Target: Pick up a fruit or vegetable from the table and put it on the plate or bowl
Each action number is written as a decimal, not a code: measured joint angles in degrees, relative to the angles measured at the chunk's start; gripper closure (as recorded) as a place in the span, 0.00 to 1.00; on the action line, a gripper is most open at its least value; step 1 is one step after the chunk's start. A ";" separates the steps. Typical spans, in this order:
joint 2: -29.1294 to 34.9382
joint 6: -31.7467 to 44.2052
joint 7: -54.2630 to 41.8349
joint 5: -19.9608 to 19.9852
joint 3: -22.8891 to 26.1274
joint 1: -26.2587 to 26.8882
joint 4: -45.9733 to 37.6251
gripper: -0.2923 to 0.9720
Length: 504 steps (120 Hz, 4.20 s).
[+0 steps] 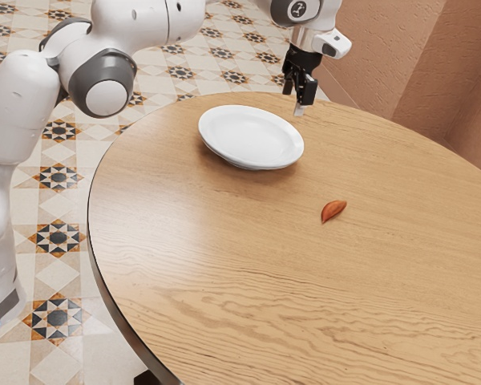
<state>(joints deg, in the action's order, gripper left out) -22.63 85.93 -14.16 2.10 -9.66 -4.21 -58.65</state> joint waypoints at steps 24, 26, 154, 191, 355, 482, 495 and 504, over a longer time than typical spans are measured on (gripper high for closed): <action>0.08 0.02 -0.01 1.59 0.07 -1.21 -0.05 0.23; 0.10 0.06 0.10 1.91 0.25 -1.35 -0.01 0.23; -15.81 14.70 -12.98 7.03 10.72 1.42 -3.69 0.23; -18.34 21.00 -14.10 6.75 10.95 1.40 -3.07 0.23; -18.05 27.43 -15.42 6.01 7.10 0.55 3.60 0.64; 0.01 5.45 -19.65 0.36 -7.74 -3.61 -9.93 0.39; 0.00 5.31 -20.10 0.37 -7.68 -3.60 -9.93 0.30; 0.00 5.25 -20.37 0.40 -7.66 -3.60 -9.93 0.27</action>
<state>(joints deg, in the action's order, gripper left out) -22.63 91.19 -34.53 2.49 -17.32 -7.81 -68.58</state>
